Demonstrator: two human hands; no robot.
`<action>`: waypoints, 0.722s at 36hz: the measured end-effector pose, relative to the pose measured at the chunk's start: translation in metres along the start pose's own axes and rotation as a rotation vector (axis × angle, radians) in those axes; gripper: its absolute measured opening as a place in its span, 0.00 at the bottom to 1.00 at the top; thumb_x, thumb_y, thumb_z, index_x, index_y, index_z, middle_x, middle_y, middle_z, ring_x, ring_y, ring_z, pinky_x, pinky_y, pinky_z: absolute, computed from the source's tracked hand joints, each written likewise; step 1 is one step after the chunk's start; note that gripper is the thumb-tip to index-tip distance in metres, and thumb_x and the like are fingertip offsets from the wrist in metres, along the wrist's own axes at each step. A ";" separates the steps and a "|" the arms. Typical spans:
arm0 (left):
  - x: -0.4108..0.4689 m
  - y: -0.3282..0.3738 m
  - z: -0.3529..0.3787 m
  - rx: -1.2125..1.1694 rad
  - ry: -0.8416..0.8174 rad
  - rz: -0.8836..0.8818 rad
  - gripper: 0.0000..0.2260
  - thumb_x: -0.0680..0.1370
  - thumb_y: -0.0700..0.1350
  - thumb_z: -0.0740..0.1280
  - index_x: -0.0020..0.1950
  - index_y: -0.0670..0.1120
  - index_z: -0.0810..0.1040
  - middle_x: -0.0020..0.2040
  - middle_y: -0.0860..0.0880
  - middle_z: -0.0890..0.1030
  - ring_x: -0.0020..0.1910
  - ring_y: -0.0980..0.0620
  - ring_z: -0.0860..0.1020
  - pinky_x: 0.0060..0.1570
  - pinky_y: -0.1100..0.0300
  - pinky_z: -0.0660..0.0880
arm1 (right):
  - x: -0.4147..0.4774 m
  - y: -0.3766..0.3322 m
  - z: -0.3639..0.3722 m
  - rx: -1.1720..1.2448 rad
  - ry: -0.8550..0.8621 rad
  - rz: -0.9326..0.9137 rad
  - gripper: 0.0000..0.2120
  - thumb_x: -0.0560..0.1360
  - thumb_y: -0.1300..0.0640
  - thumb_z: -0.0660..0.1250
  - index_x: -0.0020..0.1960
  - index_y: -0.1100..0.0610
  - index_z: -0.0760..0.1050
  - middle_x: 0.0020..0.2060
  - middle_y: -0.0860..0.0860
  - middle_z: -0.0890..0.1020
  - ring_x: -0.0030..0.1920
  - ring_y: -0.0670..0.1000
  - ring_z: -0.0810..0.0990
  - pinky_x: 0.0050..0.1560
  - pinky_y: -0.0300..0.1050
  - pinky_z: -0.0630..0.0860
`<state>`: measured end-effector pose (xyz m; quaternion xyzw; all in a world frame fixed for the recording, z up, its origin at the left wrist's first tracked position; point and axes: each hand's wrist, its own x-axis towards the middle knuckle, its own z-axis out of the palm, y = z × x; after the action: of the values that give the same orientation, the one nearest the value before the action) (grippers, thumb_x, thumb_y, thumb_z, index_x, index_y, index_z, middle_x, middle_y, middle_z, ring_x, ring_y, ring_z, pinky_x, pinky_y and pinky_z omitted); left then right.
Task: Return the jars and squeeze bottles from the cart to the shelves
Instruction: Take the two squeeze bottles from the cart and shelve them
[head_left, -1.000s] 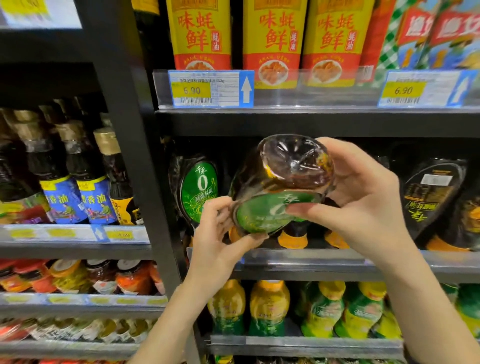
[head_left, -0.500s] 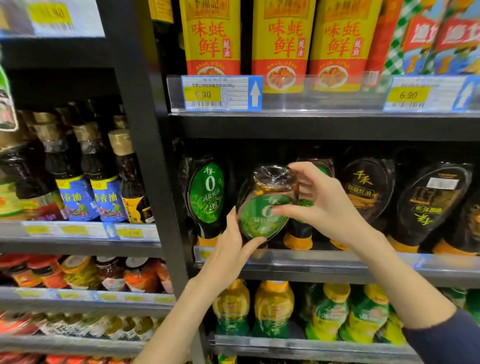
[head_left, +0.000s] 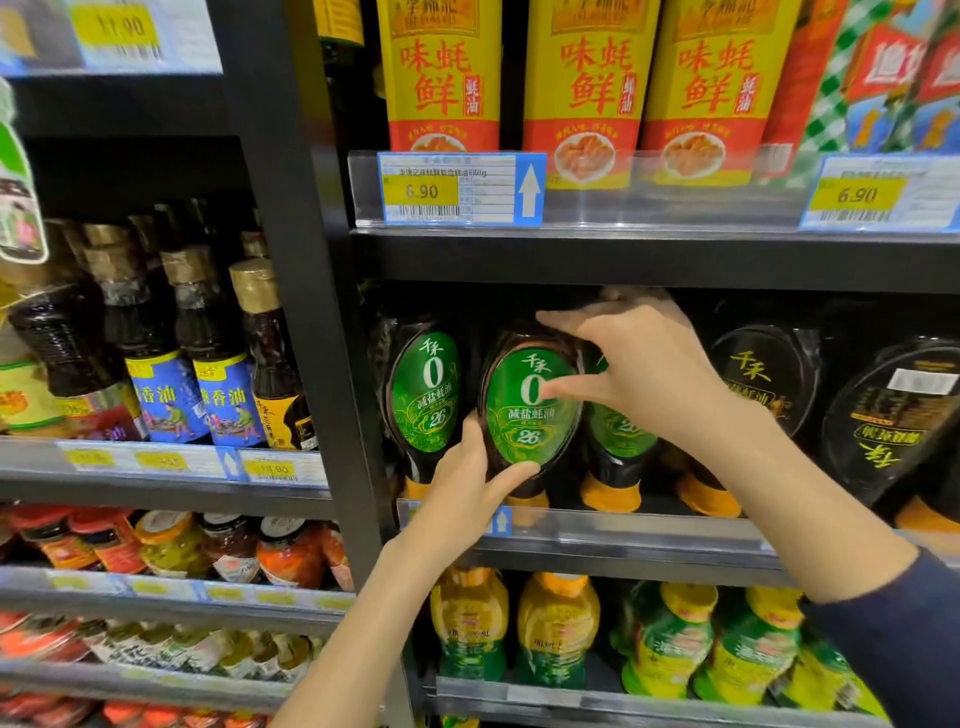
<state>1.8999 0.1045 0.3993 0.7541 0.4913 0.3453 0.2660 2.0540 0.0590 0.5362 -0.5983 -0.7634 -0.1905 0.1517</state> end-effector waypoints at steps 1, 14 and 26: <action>0.001 0.000 0.000 0.010 -0.002 0.000 0.28 0.75 0.54 0.67 0.68 0.45 0.60 0.60 0.46 0.77 0.57 0.50 0.76 0.59 0.51 0.75 | 0.003 -0.001 -0.001 -0.008 -0.017 0.000 0.34 0.69 0.37 0.65 0.72 0.44 0.62 0.63 0.50 0.77 0.63 0.54 0.75 0.60 0.48 0.71; 0.017 0.012 -0.001 0.061 0.016 -0.085 0.36 0.75 0.53 0.67 0.75 0.40 0.53 0.58 0.42 0.77 0.57 0.46 0.75 0.54 0.59 0.70 | 0.028 -0.007 -0.010 0.031 -0.310 0.079 0.33 0.74 0.45 0.65 0.74 0.50 0.57 0.71 0.53 0.68 0.69 0.56 0.68 0.64 0.50 0.68; -0.006 0.010 0.005 0.261 0.177 -0.058 0.40 0.74 0.62 0.63 0.77 0.46 0.48 0.60 0.48 0.77 0.60 0.45 0.75 0.57 0.48 0.74 | -0.027 0.020 0.028 0.280 0.439 0.076 0.33 0.68 0.45 0.73 0.68 0.58 0.68 0.57 0.57 0.79 0.58 0.60 0.76 0.60 0.52 0.69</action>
<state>1.9080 0.0950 0.4025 0.7343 0.5752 0.3358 0.1313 2.0796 0.0536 0.5012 -0.5441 -0.7079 -0.2027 0.4022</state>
